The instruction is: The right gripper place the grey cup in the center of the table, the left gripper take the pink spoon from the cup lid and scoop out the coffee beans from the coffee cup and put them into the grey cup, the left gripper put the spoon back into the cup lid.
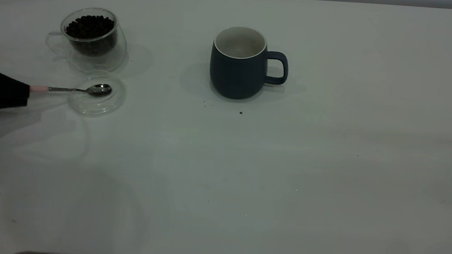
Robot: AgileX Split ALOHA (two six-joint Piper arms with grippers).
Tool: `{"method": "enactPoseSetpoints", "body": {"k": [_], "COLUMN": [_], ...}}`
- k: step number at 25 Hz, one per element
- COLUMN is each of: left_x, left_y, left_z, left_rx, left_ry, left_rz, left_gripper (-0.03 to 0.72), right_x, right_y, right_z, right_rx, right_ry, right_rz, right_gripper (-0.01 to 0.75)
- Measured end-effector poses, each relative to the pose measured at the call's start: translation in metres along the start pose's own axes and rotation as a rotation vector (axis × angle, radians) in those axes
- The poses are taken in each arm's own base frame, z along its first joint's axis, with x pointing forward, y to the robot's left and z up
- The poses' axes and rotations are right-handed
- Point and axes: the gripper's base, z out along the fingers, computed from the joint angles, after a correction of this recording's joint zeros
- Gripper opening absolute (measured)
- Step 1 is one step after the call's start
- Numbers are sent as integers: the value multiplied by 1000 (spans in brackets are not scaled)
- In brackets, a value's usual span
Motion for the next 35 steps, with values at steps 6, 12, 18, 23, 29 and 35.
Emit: {"method": "enactPoseSetpoints", "body": {"k": [6,12,18,23,29,35], "left_x": [2,1,1,-2,-13,-30], "left_y": [5,5,7,6,-1,-14], "left_z": [4,4,4,4,-9,-50], "left_rx": [23,22,10,15,-6,-59], "left_ry": [-18,-18,-20,-60,-116,-227], "left_rz": [-37,-56,-89,-107,-50,25], "left_gripper": [124,147,322,412,421,422], "right_x": [0,0,0,0,0,0], "right_y": [0,0,0,0,0,0], "right_z": [0,0,0,0,0,0], "right_rx": [0,0,0,0,0,0], "right_ry": [0,0,0,0,0,0], "right_rz": [0,0,0,0,0,0], "right_gripper": [570,570,570,570,570,570]}}
